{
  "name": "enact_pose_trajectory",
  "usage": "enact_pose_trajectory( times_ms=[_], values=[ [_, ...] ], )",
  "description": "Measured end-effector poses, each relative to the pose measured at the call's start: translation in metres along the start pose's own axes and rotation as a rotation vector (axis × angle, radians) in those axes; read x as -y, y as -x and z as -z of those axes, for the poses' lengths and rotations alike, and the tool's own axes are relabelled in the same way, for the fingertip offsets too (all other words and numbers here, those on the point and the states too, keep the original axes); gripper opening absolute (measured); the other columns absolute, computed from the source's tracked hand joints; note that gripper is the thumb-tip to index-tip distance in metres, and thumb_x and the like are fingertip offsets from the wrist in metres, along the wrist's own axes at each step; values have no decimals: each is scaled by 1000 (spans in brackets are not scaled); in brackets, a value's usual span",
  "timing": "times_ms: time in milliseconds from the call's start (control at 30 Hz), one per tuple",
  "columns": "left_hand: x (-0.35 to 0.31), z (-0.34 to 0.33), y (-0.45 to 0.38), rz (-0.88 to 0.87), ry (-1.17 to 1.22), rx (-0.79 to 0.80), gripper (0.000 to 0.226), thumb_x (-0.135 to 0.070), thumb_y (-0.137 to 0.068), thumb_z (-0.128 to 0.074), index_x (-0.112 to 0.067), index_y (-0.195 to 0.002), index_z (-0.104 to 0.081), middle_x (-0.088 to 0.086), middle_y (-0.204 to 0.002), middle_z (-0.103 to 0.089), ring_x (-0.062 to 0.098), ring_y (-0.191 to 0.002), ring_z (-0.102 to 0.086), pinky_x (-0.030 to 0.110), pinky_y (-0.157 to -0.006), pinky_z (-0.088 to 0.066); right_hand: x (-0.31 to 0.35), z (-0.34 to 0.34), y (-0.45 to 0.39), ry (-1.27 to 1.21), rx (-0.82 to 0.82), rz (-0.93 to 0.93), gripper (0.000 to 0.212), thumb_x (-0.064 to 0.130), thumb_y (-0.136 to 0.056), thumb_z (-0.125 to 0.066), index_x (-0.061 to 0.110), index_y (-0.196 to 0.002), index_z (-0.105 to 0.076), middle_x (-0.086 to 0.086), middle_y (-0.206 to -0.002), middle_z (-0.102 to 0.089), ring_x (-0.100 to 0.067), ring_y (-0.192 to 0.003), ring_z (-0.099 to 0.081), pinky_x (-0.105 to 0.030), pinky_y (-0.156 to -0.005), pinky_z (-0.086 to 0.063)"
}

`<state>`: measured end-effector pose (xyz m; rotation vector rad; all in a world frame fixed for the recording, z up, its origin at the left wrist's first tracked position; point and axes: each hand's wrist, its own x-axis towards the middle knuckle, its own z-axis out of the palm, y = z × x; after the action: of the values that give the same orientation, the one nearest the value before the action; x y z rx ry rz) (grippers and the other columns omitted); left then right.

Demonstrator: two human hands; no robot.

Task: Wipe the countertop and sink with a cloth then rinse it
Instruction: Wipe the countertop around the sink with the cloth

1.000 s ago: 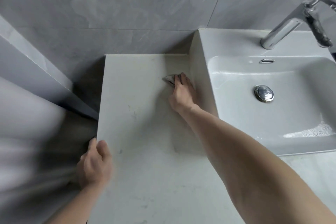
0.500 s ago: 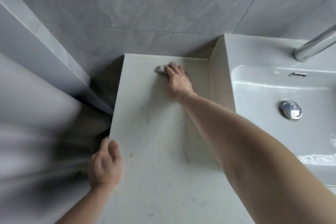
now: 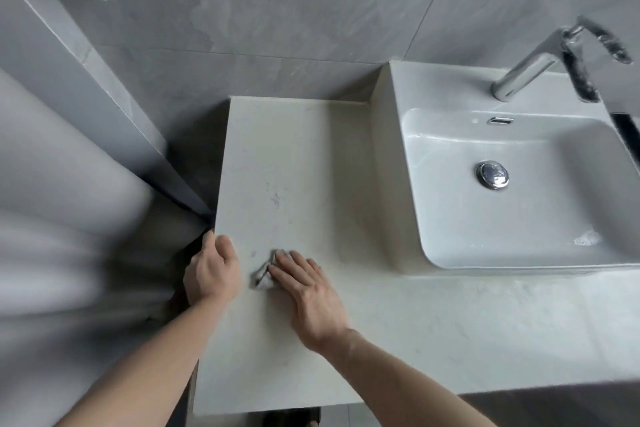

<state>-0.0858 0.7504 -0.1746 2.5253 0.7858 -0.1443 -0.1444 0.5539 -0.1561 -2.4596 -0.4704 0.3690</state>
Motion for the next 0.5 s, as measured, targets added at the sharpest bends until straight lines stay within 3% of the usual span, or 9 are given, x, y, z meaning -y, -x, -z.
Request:
enact_pose_trajectory(
  times_ms=[100,200,267,333,433,500],
  values=[
    [-3,9,5,21,-30,99,40,-43,-103,-20,-15,-114,-47,26,-117,-66,47,-102,-63,43,-74,-36,-5,-2,54,31,39,-71,83,5,-79,-30,29,-158,-37,15,-169,-18,-7,-159,-7,-30,-129,-6],
    [2,22,20,-11,-109,183,46,-43,-100,-20,-14,-129,-42,22,-133,-59,42,-110,-61,42,-74,-39,-11,8,90,61,60,-181,91,-4,-75,-35,30,-159,-35,18,-168,-16,-8,-158,-9,-30,-129,-11],
    [11,33,36,-88,-171,237,55,-41,-101,-27,-11,-146,-34,16,-154,-41,39,-124,-53,45,-80,-46,-15,20,107,62,46,-305,91,-7,-76,-34,32,-159,-36,21,-165,-17,-8,-158,-13,-25,-128,-16],
    [23,43,53,-210,-308,257,68,-41,-102,-35,-7,-158,-20,13,-169,-17,37,-139,-40,49,-97,-48,-19,37,122,64,8,-447,90,-10,-81,-38,34,-158,-36,23,-165,-19,-7,-156,-19,-15,-122,-20],
    [32,51,70,-487,-535,296,74,-42,-101,-40,-13,-163,-12,11,-171,6,34,-154,-14,48,-121,-26,-31,71,141,43,-34,-664,83,-9,-84,-42,34,-156,-41,20,-165,-29,-12,-151,-36,-22,-117,-35],
    [28,52,81,-588,-612,378,75,-41,-102,-40,-16,-164,-6,9,-171,14,32,-157,2,49,-126,-14,-36,97,153,2,-87,-762,70,-6,-85,-45,36,-140,-57,17,-147,-54,-19,-134,-56,-27,-97,-48]
  ],
)
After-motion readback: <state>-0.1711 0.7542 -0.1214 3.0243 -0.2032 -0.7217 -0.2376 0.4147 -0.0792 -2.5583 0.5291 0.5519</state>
